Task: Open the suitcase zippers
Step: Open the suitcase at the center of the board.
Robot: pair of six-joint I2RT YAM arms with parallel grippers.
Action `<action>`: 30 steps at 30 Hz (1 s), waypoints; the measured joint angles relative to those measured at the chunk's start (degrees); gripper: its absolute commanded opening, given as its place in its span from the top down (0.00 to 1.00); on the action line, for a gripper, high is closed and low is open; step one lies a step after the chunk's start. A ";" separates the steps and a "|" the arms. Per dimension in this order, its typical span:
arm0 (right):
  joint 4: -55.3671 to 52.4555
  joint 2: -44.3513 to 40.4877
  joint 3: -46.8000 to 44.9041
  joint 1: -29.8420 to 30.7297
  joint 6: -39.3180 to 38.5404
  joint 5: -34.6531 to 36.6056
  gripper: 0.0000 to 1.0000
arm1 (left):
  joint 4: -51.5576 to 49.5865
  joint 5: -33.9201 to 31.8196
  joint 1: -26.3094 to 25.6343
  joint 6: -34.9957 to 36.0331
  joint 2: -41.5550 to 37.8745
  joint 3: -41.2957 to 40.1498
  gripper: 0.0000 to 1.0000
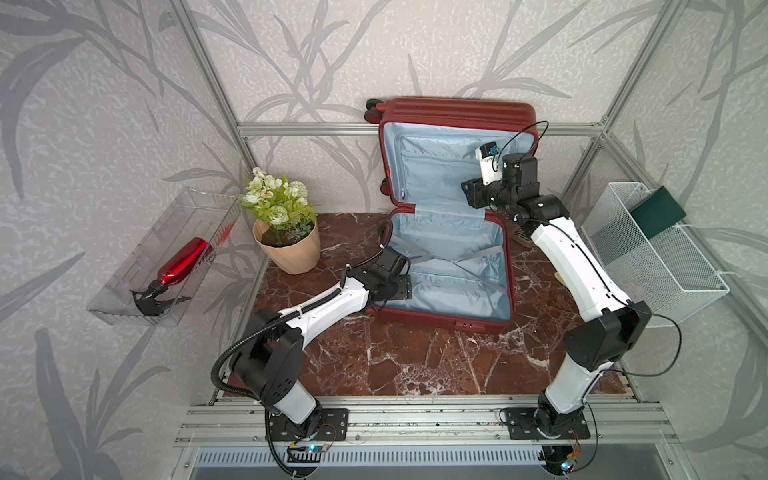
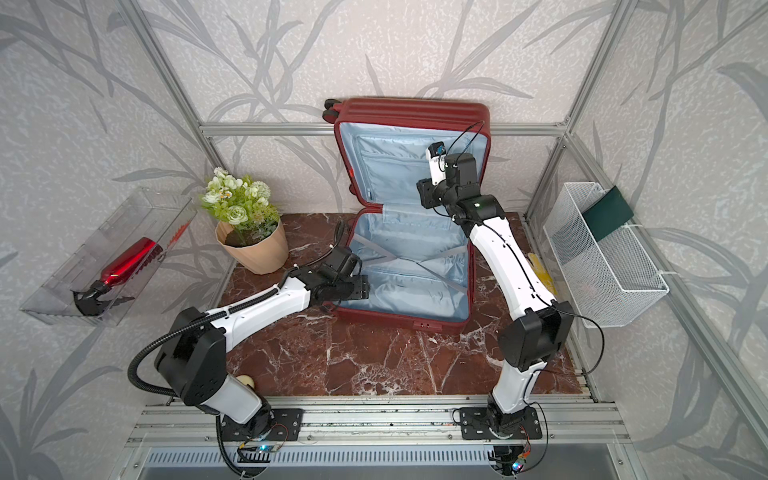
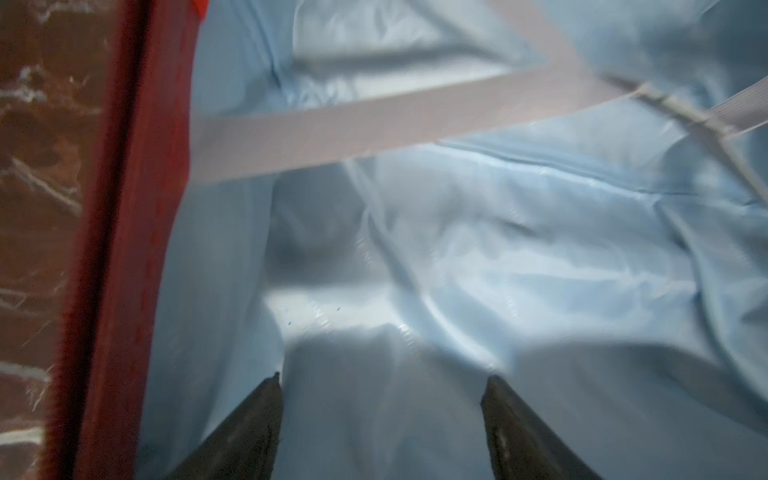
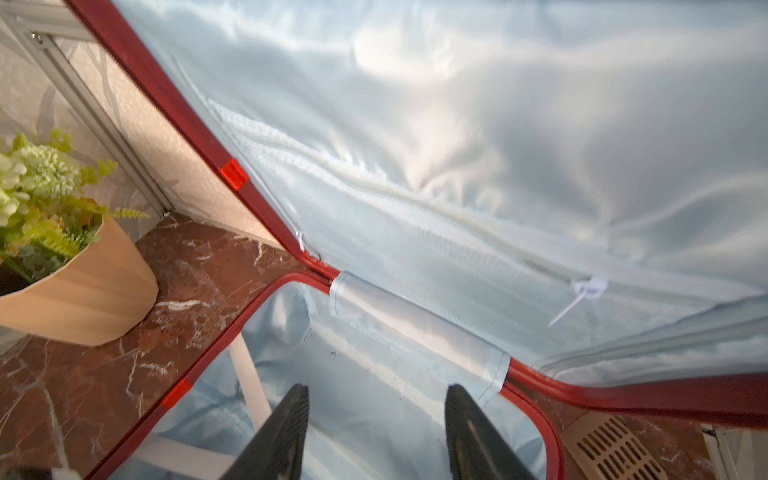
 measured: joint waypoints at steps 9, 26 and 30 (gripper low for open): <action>-1.36 16.63 22.93 -4.17 6.97 1.62 0.45 | 2.38 -3.06 -6.67 -0.35 0.00 -2.21 0.29; -5.62 13.97 19.65 -5.07 7.10 -2.75 0.01 | -3.58 -12.87 -7.76 6.58 -11.28 4.63 0.01; 4.33 -8.87 -10.62 -4.59 6.56 0.94 0.01 | -0.09 -12.83 0.72 10.29 -15.26 8.22 0.01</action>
